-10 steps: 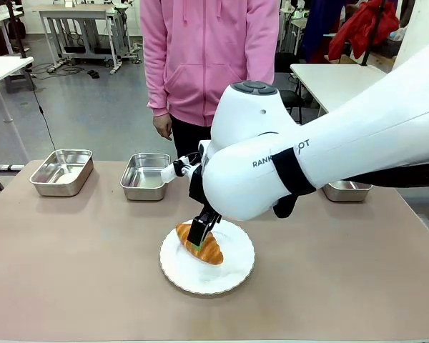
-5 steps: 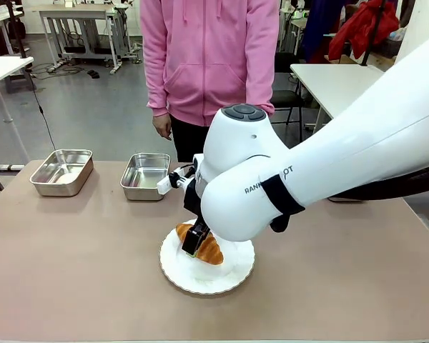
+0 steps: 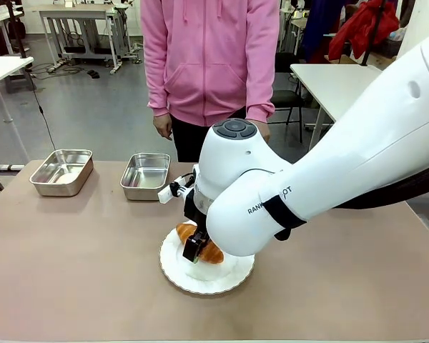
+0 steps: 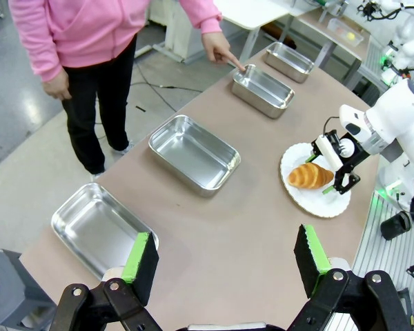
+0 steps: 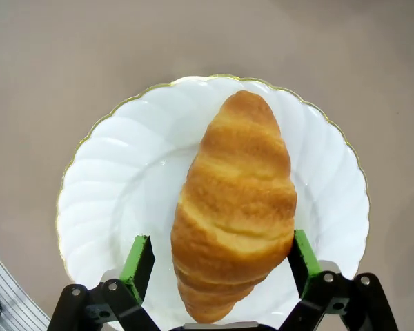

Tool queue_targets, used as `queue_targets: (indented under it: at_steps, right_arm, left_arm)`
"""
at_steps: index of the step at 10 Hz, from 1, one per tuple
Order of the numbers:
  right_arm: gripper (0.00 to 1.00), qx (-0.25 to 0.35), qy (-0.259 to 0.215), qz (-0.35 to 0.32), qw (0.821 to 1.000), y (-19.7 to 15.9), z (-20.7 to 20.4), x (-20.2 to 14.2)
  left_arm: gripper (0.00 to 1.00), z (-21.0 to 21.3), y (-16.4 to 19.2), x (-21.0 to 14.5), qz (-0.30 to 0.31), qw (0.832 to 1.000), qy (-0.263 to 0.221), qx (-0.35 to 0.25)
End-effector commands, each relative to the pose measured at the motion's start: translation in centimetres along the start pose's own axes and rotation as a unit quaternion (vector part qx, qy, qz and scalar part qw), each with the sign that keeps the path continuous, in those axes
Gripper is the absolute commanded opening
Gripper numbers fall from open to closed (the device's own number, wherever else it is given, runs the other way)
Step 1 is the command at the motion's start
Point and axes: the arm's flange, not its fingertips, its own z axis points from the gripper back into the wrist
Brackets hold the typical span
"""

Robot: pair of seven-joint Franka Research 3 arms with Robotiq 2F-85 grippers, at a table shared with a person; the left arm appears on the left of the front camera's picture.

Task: Place the bread in the container.
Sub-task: Place the Butter Roll into the Airtight Container indicated by the human.

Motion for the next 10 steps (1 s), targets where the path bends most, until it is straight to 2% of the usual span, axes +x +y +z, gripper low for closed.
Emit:
queue_targets:
  at_steps: [1,2,3,4,5,6,7,8,9,10]
  right_arm:
    - [1.0,-0.02,-0.014,-0.017,1.0,0.4,-1.1,1.0]
    - [1.0,-0.021,-0.015,-0.018,0.999,0.3,-1.1,1.1]
    - [0.93,-0.022,-0.016,-0.018,0.999,0.2,-1.1,1.0]
    - [0.8,-0.018,-0.018,-0.024,0.999,0.1,-0.9,1.1]
    - [0.73,-0.02,-0.017,-0.025,0.999,-0.1,-0.9,1.1]
    - [0.6,-0.022,-0.018,-0.028,0.999,-0.2,-0.8,1.2]
    - [0.53,-0.022,-0.017,-0.032,0.999,-0.3,-0.9,1.2]
    - [0.4,-0.022,-0.015,-0.036,0.999,-0.5,-1.0,1.2]
    - [0.33,-0.028,-0.008,-0.039,0.999,-0.8,-1.2,1.3]
    - [0.33,-0.005,-0.012,-0.019,1.0,-0.6,-0.2,0.5]
  left_arm:
    - [1.0,0.1,-0.2,0.1,-0.003,1.0,-0.001,0.0]
    - [1.0,0.1,-0.2,0.1,-0.003,1.0,-0.001,0.0]
    - [1.0,0.1,-0.2,0.1,-0.003,1.0,-0.001,0.0]
    - [1.0,0.1,-0.2,0.1,-0.003,1.0,-0.001,0.0]
    - [1.0,0.1,-0.2,0.1,-0.003,1.0,-0.001,0.0]
    - [1.0,0.1,-0.2,0.1,-0.003,1.0,-0.001,0.0]
    - [1.0,0.1,-0.2,0.1,-0.003,1.0,-0.001,0.0]
    - [1.0,0.1,-0.2,0.1,-0.003,1.0,-0.001,0.0]
    - [1.0,0.1,-0.2,0.1,-0.003,1.0,-0.001,0.0]
    - [1.0,0.1,-0.2,0.1,-0.003,1.0,-0.001,0.0]
